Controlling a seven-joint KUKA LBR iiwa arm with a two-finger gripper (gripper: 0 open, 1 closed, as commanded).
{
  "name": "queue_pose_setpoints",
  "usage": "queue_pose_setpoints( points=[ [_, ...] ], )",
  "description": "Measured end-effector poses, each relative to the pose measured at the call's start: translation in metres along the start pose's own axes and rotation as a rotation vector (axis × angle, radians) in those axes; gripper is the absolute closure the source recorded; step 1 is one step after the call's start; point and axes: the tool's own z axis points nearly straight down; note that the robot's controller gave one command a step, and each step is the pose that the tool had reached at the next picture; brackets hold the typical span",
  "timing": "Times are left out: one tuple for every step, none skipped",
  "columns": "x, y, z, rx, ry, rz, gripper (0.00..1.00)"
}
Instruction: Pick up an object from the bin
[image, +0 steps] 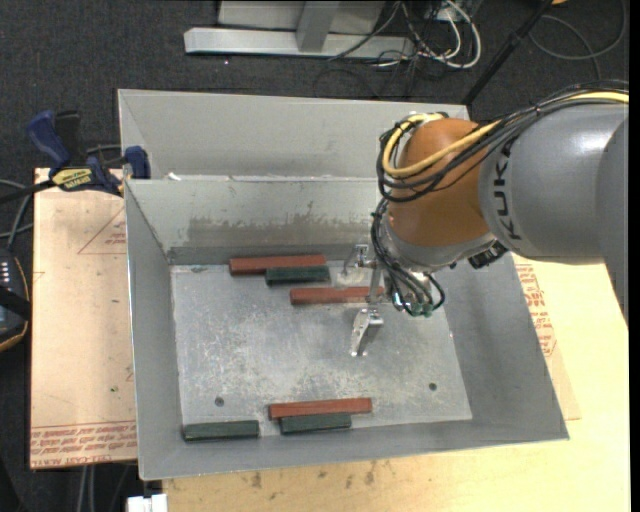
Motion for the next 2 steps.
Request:
queue_pose_setpoints(
  points=[
    [-0.002,0.0,-0.004,0.0,-0.008,0.0,0.0],
    [-0.015,0.001,0.009,0.001,-0.016,-0.045,0.0]
  ],
)
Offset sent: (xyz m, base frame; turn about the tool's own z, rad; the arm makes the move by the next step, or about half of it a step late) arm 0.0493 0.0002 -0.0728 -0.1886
